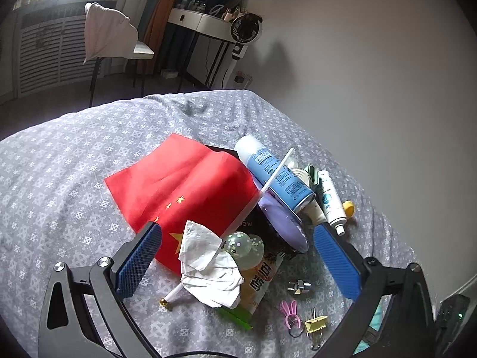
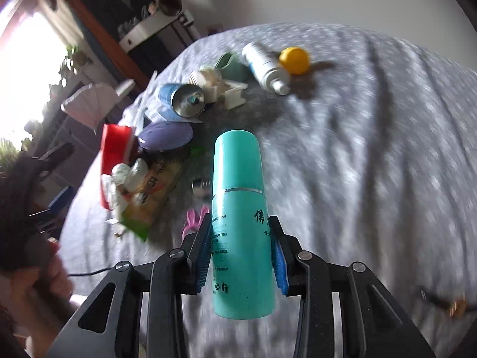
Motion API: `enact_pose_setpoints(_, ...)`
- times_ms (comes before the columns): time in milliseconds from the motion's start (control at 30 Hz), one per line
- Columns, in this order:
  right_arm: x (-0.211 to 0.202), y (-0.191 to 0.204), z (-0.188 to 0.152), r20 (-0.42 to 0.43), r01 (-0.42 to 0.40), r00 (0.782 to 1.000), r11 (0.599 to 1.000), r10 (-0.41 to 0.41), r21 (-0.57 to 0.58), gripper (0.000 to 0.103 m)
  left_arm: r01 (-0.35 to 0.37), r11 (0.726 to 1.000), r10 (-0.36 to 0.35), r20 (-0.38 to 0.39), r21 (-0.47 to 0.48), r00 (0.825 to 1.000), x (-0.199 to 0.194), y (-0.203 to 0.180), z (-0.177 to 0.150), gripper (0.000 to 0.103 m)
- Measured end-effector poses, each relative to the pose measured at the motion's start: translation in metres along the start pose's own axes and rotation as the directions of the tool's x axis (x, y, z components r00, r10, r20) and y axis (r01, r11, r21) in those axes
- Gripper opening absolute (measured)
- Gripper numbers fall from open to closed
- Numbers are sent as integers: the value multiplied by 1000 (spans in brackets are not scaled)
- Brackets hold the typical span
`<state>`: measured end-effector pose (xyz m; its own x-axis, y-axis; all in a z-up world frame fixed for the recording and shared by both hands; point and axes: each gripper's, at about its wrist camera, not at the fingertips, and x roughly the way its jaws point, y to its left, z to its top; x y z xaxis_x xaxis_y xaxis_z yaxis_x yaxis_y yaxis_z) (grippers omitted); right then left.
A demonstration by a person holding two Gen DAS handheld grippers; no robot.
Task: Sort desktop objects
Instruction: 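Carry the teal bottle with the right tool beside the brown bag and release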
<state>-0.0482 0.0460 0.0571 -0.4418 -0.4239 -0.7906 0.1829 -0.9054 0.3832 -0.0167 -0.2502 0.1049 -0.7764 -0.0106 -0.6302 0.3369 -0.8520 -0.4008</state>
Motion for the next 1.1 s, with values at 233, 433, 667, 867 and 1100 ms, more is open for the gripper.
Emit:
enact_pose_setpoints(233,-142,-69,-66,200,10,978,978,-53,209,32,-2,998,0,17,70,1000,-15,-14,1,102)
enact_pose_setpoints(433,-280,-170,-138,343,123,893,892,-290,434,32,-18,996,18,2,93,1000,-16,-21,-1,102)
enact_pose_setpoints(667,-395,-302,-218,297,227,764,670,-573,707,32,-37,997,38,-25,70,999,-14,-21,-2,102)
enact_pose_setpoints(867,-429,-399,-264,162,289,717,501,-678,816,33,-75,987,78,-16,139,997,-12,-32,-8,102)
enact_pose_setpoints(1100,-406,-433,-285,41,329,728,401,-685,855,36,-68,955,77,-19,288,997,-11,-56,-19,102)
